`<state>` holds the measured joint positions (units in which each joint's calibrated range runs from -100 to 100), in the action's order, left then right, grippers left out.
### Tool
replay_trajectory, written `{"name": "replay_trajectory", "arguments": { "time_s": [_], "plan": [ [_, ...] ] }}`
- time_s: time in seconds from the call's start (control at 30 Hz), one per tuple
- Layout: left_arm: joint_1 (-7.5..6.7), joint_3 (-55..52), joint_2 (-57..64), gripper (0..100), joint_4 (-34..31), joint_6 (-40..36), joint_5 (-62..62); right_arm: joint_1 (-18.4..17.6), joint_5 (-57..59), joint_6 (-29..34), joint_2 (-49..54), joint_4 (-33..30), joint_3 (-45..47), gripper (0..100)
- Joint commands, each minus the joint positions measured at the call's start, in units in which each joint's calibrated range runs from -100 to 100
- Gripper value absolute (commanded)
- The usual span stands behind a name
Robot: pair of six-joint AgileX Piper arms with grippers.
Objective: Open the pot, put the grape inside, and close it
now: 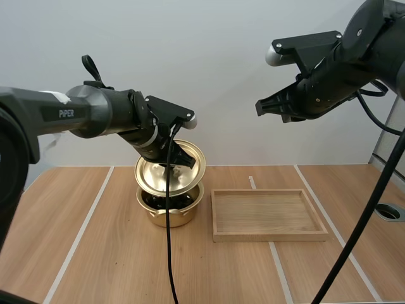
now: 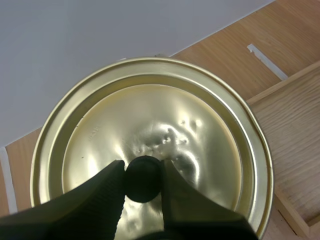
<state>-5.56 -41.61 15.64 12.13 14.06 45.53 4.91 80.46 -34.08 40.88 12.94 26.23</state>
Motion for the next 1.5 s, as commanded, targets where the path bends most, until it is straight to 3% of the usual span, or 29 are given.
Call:
{"name": "replay_trajectory", "arguments": {
  "time_s": [0.0, 1.47],
  "plan": [
    [-0.14, -0.30, -0.81, 0, 0.79, 0.20, -2.36, 0.23, -0.03, -0.15, 0.83, 0.40, 0.06, 0],
    [-0.14, -0.30, -7.70, 0, -3.33, -0.97, 2.24, 0.23, 0.80, -0.15, 0.83, 0.49, 0.06, 0]
  ]
}}
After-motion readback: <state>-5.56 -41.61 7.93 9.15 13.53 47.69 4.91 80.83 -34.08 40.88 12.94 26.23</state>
